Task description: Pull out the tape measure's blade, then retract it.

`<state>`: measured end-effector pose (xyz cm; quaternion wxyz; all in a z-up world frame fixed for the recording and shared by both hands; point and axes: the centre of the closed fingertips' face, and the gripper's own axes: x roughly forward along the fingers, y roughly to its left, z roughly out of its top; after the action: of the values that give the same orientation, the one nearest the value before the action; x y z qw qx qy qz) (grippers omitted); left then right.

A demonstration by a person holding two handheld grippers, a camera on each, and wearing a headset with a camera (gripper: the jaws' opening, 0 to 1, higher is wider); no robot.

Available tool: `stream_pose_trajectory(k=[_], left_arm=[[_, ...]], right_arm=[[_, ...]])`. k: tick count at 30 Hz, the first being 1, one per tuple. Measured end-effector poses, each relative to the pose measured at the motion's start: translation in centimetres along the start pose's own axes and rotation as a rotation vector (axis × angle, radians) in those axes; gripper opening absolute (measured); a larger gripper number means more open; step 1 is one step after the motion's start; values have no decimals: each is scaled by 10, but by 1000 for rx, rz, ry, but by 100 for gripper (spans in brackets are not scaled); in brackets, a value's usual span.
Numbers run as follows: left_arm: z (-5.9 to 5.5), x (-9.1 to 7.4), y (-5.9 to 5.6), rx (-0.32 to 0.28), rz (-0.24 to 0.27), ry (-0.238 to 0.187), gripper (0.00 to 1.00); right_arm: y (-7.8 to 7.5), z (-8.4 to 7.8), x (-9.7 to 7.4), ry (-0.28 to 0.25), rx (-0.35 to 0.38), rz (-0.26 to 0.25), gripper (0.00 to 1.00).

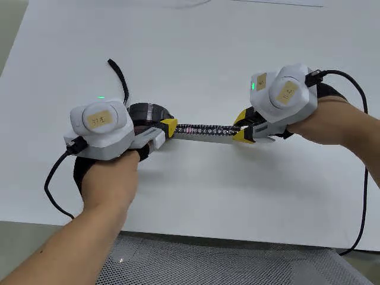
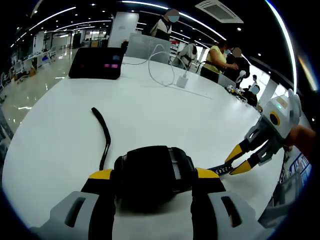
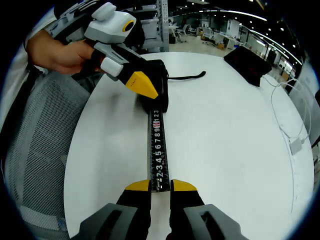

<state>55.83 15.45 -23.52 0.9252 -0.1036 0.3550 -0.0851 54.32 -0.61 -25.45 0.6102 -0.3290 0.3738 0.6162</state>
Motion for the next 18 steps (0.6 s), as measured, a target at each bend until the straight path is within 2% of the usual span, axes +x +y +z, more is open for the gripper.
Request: stream_pose_trajectory(k=[18], left_arm=[[-1,-1,-1,-3,-3,0,57]], right_arm=[[1,20,12,-32,-4,16,9]])
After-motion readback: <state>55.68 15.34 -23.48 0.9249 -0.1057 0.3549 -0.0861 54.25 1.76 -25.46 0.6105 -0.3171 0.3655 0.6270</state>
